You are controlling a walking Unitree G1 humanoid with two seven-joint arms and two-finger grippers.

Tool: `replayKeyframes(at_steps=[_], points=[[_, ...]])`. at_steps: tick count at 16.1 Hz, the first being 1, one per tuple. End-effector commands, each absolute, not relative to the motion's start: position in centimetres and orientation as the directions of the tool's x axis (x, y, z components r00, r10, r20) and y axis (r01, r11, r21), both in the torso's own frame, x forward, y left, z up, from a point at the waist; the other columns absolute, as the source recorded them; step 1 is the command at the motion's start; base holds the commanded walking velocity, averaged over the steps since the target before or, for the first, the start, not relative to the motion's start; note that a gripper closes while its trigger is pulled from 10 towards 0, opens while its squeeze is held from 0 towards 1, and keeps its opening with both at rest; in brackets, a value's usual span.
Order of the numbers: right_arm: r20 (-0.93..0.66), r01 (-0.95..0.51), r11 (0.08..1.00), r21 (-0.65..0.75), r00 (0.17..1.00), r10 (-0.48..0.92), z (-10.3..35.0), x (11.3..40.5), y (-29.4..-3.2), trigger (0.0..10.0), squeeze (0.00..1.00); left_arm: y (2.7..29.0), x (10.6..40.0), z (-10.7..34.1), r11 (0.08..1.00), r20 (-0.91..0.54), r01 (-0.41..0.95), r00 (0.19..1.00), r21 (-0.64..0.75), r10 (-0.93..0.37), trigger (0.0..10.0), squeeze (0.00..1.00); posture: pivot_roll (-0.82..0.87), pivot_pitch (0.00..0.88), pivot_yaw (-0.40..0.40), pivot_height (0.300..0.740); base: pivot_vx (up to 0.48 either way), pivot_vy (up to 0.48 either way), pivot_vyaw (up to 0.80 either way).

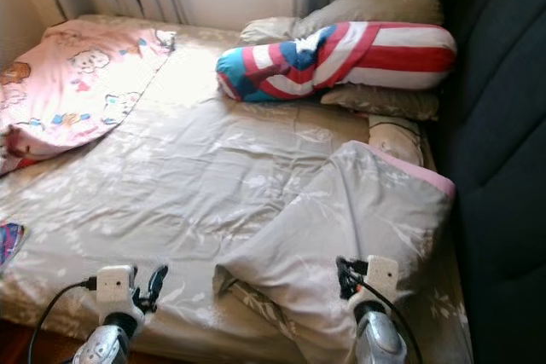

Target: Clean up the room

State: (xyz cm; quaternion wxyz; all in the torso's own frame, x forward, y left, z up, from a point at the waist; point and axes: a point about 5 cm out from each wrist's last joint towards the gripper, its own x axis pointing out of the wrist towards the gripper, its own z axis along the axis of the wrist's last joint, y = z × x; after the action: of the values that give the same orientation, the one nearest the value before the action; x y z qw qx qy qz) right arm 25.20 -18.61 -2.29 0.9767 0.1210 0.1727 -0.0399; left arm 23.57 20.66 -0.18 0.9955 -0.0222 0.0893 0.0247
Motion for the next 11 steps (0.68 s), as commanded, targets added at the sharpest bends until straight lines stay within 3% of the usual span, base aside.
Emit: replayKeyframes(at_steps=[1,4,11], points=[[-0.341,0.149,0.967,0.209,0.937,-0.071,-2.5,24.5,-19.2,10.0,0.0,20.5,23.4,0.2,0.998,-0.157,-0.041,0.987,-0.04,0.034,10.0,0.0,-0.06,0.082,-0.023,0.74,0.0,0.0,0.0],[-0.378,0.206,0.962,0.179,0.917,-0.126,-2.8,24.3,-19.4,10.0,0.0,20.4,24.0,1.3,0.999,-0.122,-0.023,0.992,-0.038,0.018,10.0,0.0,-0.06,0.075,-0.015,0.74,0.0,0.0,0.0],[-0.322,0.261,0.949,0.177,0.927,-0.195,-1.9,25.0,-19.2,10.0,0.0,20.4,24.3,2.2,1.0,-0.117,0.019,0.993,-0.011,-0.02,10.0,0.0,-0.06,0.057,-0.003,0.695,0.0,0.0,0.0]])
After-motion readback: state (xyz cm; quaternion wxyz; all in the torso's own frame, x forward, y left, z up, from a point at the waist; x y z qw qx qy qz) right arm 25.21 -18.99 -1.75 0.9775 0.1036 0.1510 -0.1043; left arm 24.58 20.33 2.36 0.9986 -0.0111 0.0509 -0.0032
